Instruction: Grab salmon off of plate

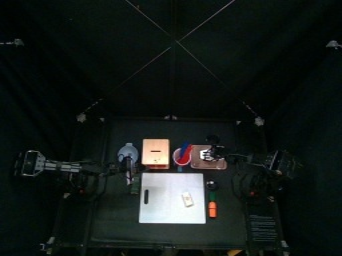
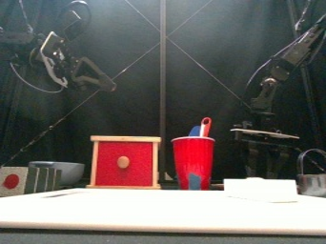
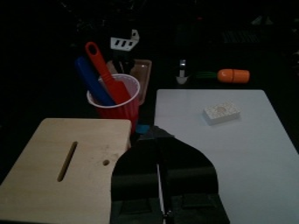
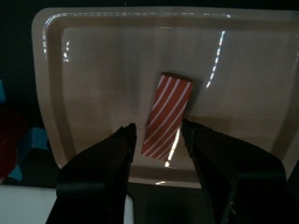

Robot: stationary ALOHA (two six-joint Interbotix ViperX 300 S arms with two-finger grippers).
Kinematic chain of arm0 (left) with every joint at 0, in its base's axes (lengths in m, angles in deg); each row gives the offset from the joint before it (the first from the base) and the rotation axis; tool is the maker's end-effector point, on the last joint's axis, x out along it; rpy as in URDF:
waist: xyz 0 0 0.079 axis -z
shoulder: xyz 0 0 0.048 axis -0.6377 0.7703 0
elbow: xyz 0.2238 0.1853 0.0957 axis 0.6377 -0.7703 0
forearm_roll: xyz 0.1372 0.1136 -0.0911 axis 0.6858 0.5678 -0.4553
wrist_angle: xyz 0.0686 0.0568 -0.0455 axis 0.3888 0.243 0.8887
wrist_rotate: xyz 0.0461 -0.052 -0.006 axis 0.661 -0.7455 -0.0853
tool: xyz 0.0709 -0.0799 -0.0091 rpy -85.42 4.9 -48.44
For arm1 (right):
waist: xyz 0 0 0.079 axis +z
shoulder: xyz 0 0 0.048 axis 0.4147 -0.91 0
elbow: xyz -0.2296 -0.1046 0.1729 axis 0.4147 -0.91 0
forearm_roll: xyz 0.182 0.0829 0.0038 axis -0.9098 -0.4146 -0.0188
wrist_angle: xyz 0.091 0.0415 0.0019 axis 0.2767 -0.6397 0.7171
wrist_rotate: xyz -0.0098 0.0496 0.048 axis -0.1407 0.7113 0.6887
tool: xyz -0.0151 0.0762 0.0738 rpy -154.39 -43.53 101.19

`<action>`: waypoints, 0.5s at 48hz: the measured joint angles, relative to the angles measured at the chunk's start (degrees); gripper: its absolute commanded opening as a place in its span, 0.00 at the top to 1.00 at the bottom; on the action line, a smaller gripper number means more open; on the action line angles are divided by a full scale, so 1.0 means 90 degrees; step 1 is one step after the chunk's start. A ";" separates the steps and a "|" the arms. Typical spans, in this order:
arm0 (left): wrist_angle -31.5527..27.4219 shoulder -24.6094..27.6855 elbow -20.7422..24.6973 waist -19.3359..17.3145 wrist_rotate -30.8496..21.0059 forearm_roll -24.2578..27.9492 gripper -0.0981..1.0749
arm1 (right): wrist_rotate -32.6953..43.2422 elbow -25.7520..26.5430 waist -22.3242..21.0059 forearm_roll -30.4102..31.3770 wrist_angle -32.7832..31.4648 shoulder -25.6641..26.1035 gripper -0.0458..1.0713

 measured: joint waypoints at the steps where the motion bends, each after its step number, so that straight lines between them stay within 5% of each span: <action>1: 0.0000 0.0000 -0.0010 0.0000 0.0010 -0.0010 0.82 | 0.0010 0.0010 -0.0010 0.0000 0.0010 -0.0020 0.23; 24: 0.0010 0.0000 -0.0039 0.0000 0.0000 0.0000 0.82 | 0.0010 0.0215 -0.0146 0.0117 -0.0029 -0.0537 0.26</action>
